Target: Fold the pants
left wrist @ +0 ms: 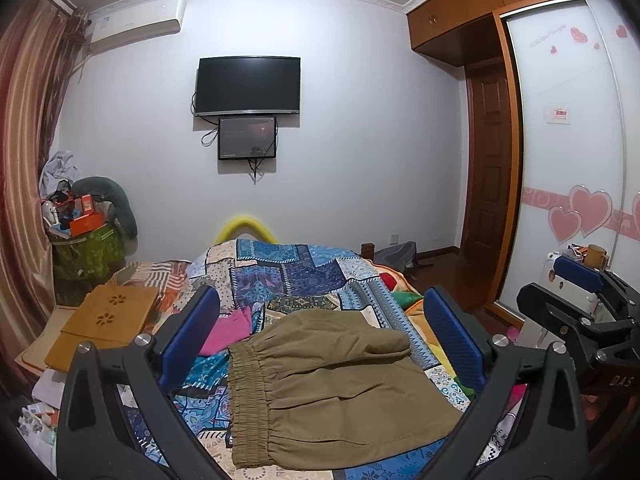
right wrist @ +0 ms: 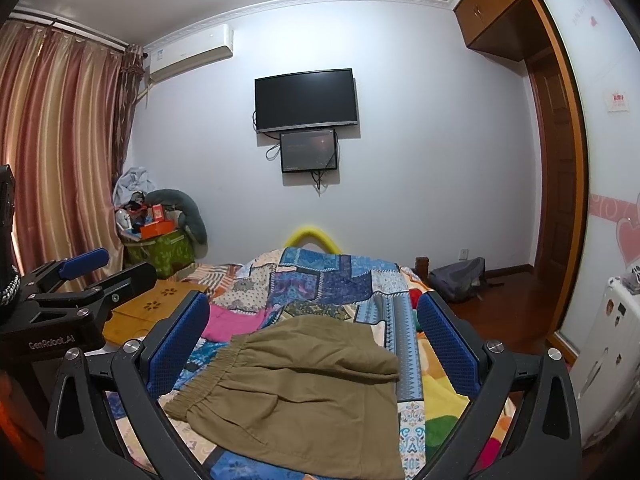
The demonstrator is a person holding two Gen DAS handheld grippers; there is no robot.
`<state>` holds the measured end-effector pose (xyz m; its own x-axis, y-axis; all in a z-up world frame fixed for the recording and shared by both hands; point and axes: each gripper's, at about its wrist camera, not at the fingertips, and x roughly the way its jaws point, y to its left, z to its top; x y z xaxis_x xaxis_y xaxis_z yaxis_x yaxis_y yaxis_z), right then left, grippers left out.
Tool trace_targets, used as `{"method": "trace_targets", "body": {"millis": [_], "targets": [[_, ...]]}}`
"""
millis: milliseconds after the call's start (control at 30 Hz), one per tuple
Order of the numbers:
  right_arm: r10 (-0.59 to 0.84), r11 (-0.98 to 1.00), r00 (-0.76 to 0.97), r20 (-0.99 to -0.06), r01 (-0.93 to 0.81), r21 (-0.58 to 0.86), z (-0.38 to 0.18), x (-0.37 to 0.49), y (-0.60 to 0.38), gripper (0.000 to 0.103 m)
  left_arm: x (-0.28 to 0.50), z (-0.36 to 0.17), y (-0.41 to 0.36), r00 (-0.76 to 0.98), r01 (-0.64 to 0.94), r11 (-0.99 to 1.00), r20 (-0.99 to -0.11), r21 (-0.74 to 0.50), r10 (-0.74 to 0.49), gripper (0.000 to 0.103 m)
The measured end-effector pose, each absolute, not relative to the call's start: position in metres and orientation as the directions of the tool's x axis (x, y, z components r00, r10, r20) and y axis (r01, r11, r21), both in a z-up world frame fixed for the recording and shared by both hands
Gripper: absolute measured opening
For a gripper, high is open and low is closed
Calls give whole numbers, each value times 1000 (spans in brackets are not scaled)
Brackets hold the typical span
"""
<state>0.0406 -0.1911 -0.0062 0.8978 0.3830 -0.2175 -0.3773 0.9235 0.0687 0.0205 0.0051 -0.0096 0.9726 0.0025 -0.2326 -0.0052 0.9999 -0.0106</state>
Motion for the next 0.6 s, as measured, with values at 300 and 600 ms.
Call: {"method": "trace_targets", "body": {"millis": [300, 600], "targets": [[383, 924, 898, -217, -377, 70, -6, 41, -191, 103, 23, -12, 4, 971, -7, 1000, -239, -9, 5, 103], [384, 923, 897, -218, -378, 71, -5, 41, -191, 102, 24, -10, 4, 972, -4, 1000, -236, -4, 3, 103]]}}
